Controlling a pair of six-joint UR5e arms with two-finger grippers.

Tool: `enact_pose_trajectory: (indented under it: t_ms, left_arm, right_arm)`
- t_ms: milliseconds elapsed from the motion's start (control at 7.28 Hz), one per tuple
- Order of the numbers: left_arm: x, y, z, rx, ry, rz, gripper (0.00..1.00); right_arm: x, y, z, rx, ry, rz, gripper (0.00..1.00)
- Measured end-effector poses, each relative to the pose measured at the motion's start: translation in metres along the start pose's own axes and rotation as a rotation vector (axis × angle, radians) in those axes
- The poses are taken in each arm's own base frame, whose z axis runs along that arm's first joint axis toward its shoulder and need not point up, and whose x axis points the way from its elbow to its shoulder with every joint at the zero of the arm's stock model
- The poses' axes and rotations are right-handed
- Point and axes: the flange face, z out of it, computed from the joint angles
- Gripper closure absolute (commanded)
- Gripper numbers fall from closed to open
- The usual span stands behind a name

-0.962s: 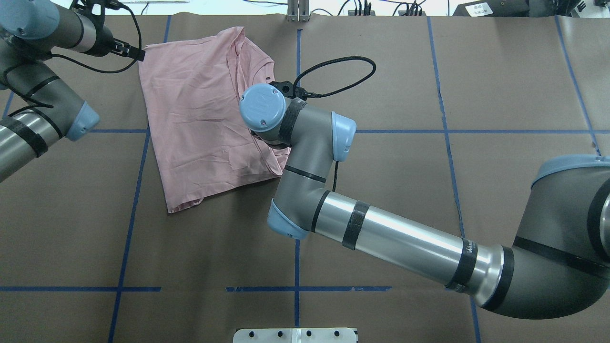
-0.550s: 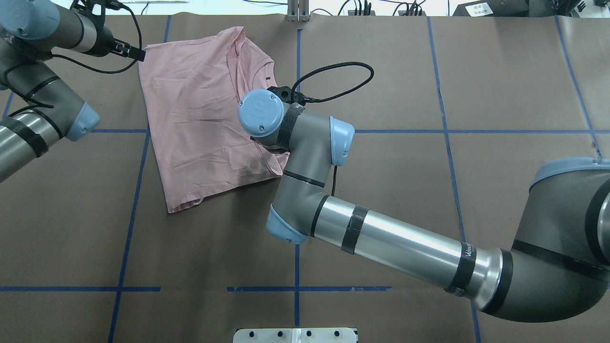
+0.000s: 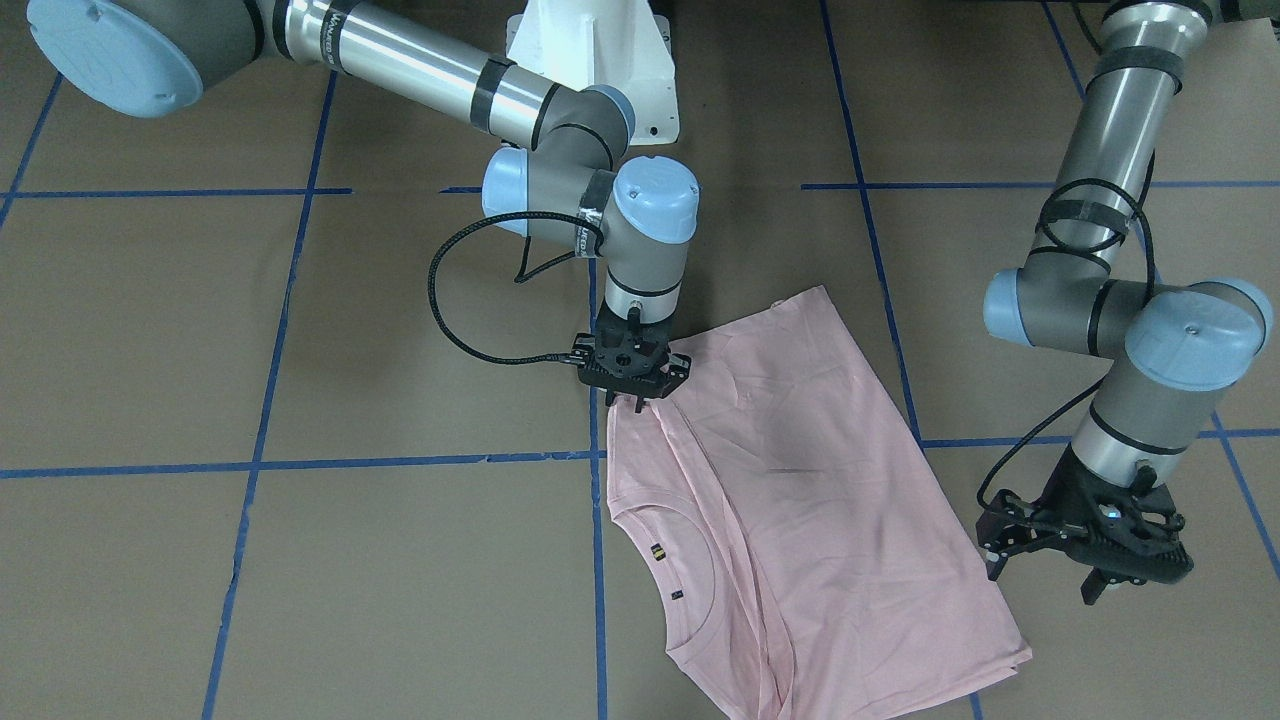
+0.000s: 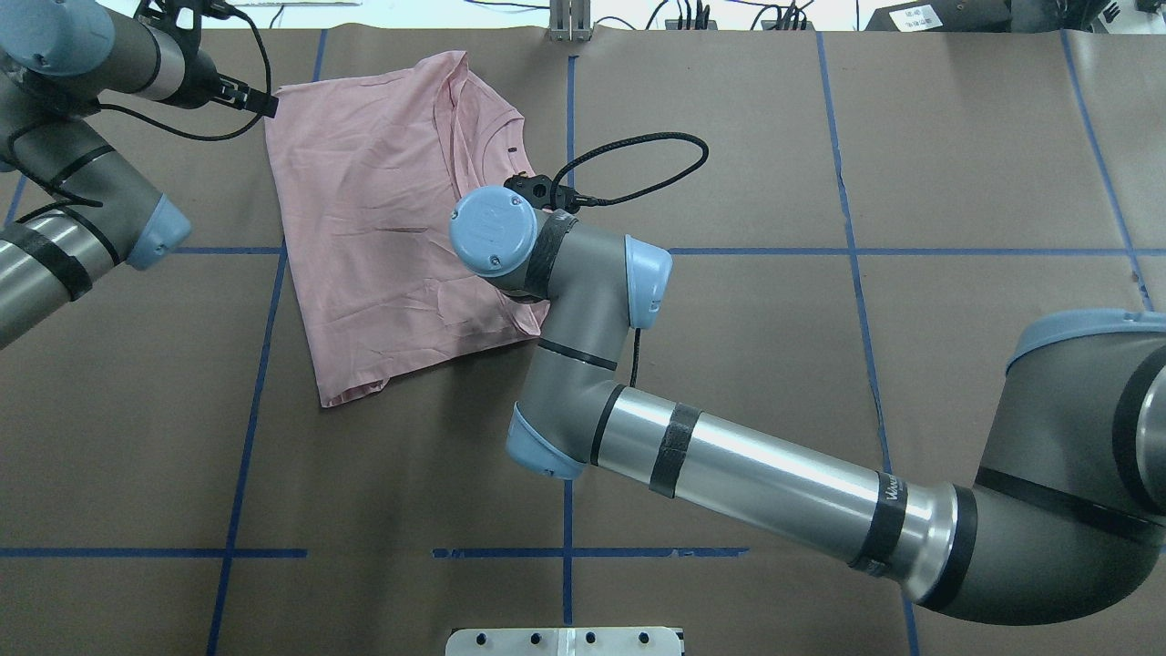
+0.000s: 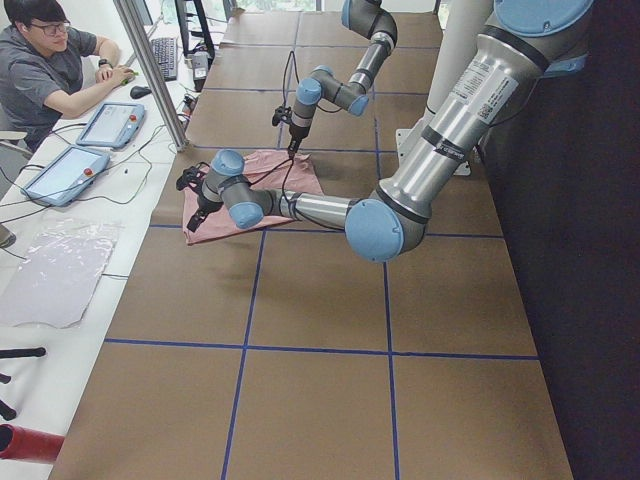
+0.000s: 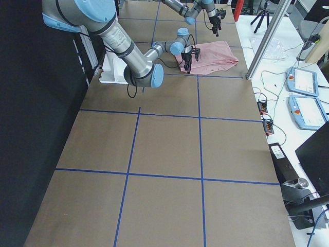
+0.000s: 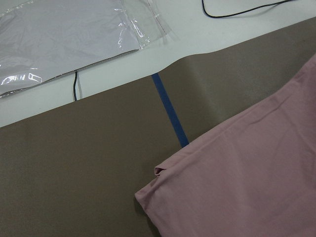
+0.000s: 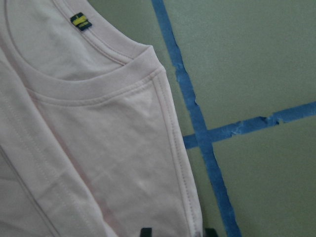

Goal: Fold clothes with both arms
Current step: 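Lower the right gripper onto the shirt's collar side near the middle, then drag the shirt with the right gripper toward the robot, squaring it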

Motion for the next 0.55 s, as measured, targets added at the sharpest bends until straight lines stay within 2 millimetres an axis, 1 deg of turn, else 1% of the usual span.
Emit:
enact_pose_trajectory:
  t_ms: [412,550]
  left_arm:
    - [0.0004,0.0000,0.0001,0.000,0.000,0.001,0.00]
    - [0.0024,-0.0011,-0.0009,0.003,0.003,0.001,0.00]
  right_arm:
    - [0.0002,-0.0021,-0.0027,0.024,0.001,-0.004,1.00]
    - [0.0017,-0.0033,-0.0084,0.032,0.002,-0.007,1.00]
